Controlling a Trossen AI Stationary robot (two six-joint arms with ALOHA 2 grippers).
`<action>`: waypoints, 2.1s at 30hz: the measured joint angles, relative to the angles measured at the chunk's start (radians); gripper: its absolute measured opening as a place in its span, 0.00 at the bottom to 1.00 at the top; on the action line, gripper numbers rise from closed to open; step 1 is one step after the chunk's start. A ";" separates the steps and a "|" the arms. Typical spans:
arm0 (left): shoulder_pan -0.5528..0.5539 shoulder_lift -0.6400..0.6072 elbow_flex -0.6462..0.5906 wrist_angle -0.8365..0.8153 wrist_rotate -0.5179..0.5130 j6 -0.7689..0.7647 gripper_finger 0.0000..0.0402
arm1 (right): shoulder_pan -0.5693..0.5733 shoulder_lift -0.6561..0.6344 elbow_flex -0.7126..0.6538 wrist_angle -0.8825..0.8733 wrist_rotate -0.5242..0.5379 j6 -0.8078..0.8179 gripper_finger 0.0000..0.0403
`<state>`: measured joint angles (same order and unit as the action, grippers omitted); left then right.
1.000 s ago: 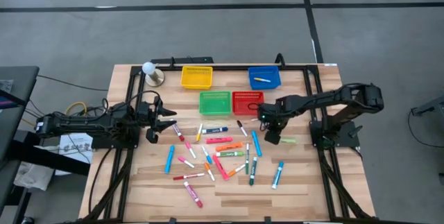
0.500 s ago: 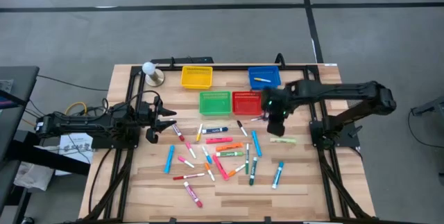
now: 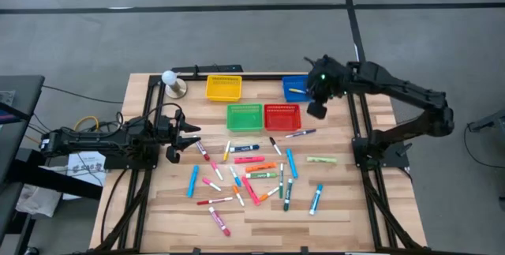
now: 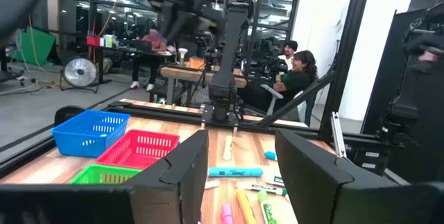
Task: Pick & Place Markers
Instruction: Put the purple highlighter into the blue bin
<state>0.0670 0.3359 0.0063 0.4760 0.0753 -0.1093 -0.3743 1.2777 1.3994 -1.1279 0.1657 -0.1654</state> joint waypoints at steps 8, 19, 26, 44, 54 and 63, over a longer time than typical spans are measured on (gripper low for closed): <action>0.000 0.000 0.000 0.004 0.000 0.000 0.42 | -0.145 0.033 0.001 0.145 0.103 -0.197 0.09; 0.000 0.000 0.000 0.005 0.000 0.000 0.42 | -0.264 0.184 0.002 0.254 0.100 -0.367 0.09; 0.000 0.000 0.000 0.006 0.000 0.000 0.42 | -0.319 0.309 0.002 0.254 0.073 -0.414 0.09; 0.000 0.000 0.000 0.012 0.000 0.000 0.42 | -0.448 0.617 0.001 0.274 -0.126 -0.455 0.09; 0.000 0.000 0.000 0.017 0.000 0.000 0.42 | -0.467 0.705 0.001 0.289 -0.142 -0.490 0.10; 0.000 0.000 0.000 0.019 0.000 0.000 0.42 | -0.478 0.707 0.000 0.302 -0.177 -0.498 0.13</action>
<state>0.0673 0.3359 0.0063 0.4950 0.0753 -0.1093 -0.8527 1.9850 1.3998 -0.8257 -0.0110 -0.6632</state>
